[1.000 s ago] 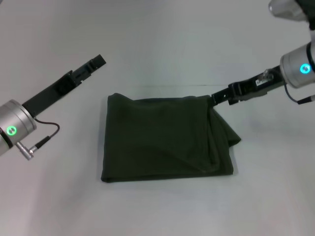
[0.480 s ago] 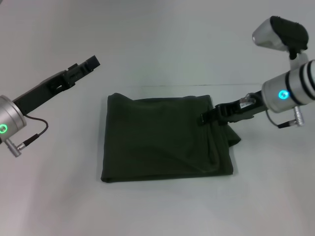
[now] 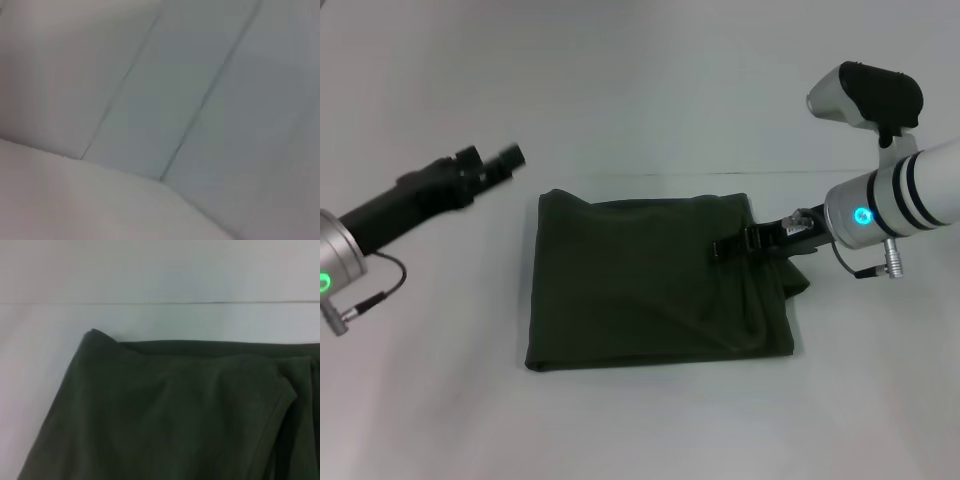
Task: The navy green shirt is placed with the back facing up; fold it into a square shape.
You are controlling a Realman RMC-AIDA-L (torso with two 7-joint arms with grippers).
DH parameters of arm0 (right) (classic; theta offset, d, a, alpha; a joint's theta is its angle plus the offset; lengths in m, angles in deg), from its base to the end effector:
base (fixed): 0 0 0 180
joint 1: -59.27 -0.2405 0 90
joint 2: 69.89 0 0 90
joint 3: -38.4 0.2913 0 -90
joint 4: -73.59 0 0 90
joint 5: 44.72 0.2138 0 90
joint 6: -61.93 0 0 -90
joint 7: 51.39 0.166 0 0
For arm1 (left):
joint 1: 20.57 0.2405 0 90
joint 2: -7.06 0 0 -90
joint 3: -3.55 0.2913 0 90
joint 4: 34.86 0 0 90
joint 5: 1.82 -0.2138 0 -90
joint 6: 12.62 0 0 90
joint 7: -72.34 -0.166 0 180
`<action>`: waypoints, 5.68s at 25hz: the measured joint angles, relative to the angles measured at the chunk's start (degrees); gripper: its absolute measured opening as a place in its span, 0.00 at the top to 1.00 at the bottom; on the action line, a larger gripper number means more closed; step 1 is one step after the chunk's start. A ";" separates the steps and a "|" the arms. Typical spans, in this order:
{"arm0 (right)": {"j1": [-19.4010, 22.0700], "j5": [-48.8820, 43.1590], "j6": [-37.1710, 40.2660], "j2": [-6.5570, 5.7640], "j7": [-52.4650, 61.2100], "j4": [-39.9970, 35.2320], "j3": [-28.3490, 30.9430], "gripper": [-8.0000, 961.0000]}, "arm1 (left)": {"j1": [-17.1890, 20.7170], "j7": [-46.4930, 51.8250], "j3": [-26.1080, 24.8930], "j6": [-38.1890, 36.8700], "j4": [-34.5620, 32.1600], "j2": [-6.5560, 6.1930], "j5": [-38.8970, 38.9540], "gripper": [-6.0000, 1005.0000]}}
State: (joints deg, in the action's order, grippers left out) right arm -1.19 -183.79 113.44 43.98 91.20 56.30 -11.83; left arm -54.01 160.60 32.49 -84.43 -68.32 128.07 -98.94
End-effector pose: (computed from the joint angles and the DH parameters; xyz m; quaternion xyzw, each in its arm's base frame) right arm 0.2203 0.5000 -0.0712 -0.8144 0.5327 0.0332 0.2277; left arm -0.2808 0.4250 0.0034 -0.7855 -0.3668 -0.3999 0.2975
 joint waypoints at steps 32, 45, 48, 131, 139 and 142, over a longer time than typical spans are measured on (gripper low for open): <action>0.91 0.36 -4.86 2.65 0.08 0.58 0.42 0.50 | 1.73 -9.55 -5.56 -14.15 -8.75 -1.31 -23.94 0.11; 1.32 1.18 -5.46 2.68 -2.94 0.35 0.36 0.81 | 1.57 -9.82 -5.53 -13.96 -8.72 -1.01 -23.94 0.11; 1.57 1.18 -5.58 2.68 -3.65 0.13 0.47 0.82 | 1.56 -10.07 -5.49 -13.94 -8.71 -0.95 -23.95 0.11; 5.70 -6.99 -3.37 3.38 -3.72 -4.62 -1.50 0.42 | 0.29 -9.68 -5.54 -12.63 -8.99 -0.86 -23.12 0.11; 7.63 -5.33 -0.46 3.03 -3.80 -10.11 -1.53 0.42 | 0.00 -9.69 -5.46 -12.49 -8.96 -0.95 -23.11 0.11; 9.67 -4.82 2.86 3.10 -3.79 -15.98 -1.16 0.42 | -0.04 -9.69 -5.54 -12.60 -8.72 -1.08 -22.19 0.11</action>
State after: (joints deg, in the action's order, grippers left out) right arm 8.47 -188.61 116.30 47.07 87.42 40.31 -13.00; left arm -54.05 150.91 26.95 -97.03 -77.03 126.98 -121.13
